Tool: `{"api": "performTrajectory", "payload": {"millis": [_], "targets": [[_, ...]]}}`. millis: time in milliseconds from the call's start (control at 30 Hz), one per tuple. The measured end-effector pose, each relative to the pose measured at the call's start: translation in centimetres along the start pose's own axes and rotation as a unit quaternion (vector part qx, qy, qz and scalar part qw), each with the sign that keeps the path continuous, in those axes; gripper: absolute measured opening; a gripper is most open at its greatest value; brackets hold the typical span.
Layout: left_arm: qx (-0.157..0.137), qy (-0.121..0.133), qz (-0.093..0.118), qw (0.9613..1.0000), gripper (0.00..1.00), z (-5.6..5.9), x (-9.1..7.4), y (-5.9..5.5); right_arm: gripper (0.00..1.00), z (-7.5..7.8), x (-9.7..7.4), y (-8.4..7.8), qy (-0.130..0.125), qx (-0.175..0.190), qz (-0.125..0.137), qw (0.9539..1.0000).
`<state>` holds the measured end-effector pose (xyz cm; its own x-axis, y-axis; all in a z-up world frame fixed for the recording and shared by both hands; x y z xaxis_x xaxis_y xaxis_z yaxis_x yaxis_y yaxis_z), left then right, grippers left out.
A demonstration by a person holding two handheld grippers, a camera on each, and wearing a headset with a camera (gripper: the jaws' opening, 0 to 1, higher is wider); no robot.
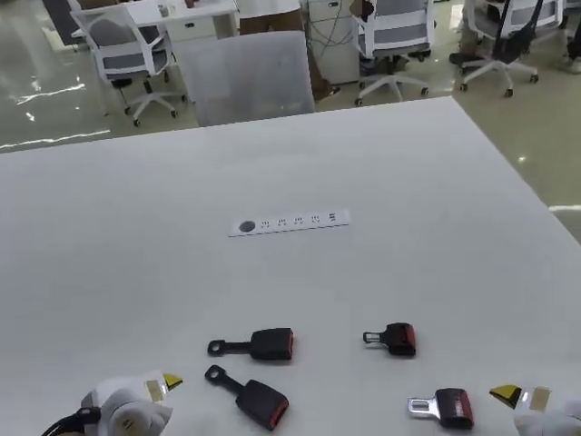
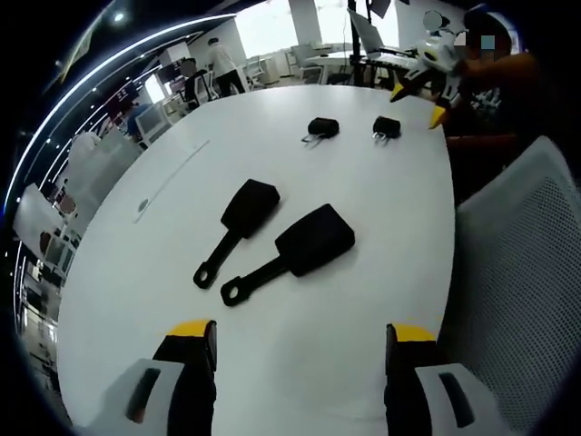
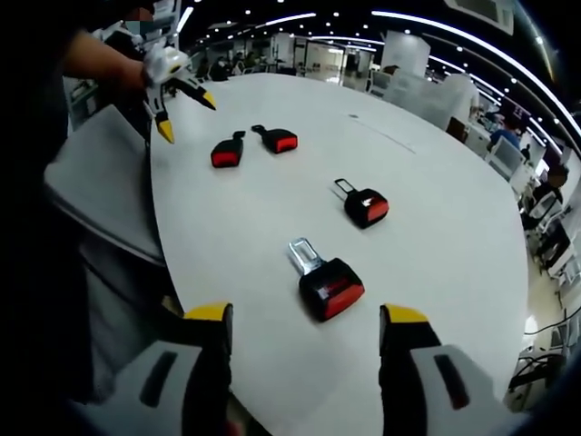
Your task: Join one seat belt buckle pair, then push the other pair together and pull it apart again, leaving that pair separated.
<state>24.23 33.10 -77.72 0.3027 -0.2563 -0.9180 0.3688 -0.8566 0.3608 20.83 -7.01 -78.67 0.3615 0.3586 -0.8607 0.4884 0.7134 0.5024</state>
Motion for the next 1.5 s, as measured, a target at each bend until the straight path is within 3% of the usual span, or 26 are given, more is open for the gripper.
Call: {"api": "performTrajectory", "payload": {"millis": [100,167,300,367,500,600,900,933,1233,1400,1500], "targets": [[0.016,-0.019,-0.012,0.9996,0.66,0.3,0.7,-0.1,0.63,0.0,0.3,0.4,0.010,-0.028,-0.009,0.9995],[0.063,-0.003,-0.041,0.9972,0.61,-0.3,1.5,-0.5,0.60,0.1,0.6,0.8,0.014,-0.051,-0.015,0.9985],[0.067,-0.012,-0.030,0.9972,0.61,-0.3,2.2,0.5,0.55,0.5,1.1,1.8,0.023,-0.076,-0.020,0.9967],[0.083,-0.013,-0.029,0.9961,0.60,-0.4,2.6,1.1,0.53,0.7,1.6,2.2,0.026,-0.084,-0.023,0.9958],[0.130,-0.021,-0.029,0.9909,0.59,-0.4,3.2,2.7,0.51,1.2,2.5,2.8,0.026,-0.108,-0.032,0.9933],[0.172,-0.029,-0.032,0.9841,0.59,-0.6,3.7,3.7,0.50,1.7,3.1,2.9,0.029,-0.115,-0.044,0.9920],[0.230,-0.052,-0.040,0.9710,0.56,-1.0,5.4,5.2,0.47,3.0,4.6,1.9,0.050,-0.153,-0.091,0.9828],[0.243,-0.054,-0.041,0.9677,0.56,-1.1,5.6,5.5,0.45,3.0,4.8,1.8,0.054,-0.153,-0.094,0.9823],[0.281,-0.079,-0.042,0.9554,0.49,-0.6,6.8,6.2,0.38,3.0,5.5,1.3,0.078,-0.166,-0.116,0.9761],[0.289,-0.085,-0.038,0.9529,0.41,-0.2,7.1,6.5,0.38,3.0,5.7,1.4,0.091,-0.162,-0.117,0.9756],[0.285,-0.077,-0.038,0.9546,0.38,-0.2,7.3,6.7,0.37,3.0,5.9,1.3,0.094,-0.166,-0.116,0.9748]]}}
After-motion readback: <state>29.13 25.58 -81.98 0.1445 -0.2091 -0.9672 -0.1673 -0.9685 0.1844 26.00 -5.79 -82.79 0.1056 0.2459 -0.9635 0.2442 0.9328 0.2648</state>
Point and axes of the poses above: the centre of the closed fingertips' face, and the gripper's own axes: x roughly forward along the fingers, z roughly to its right, y roughly out of its top, the point moved 4 cm from there along -x, roughly backward along the fingers, and after that the axes turned 10 degrees about -z, right-handed, at the moved point
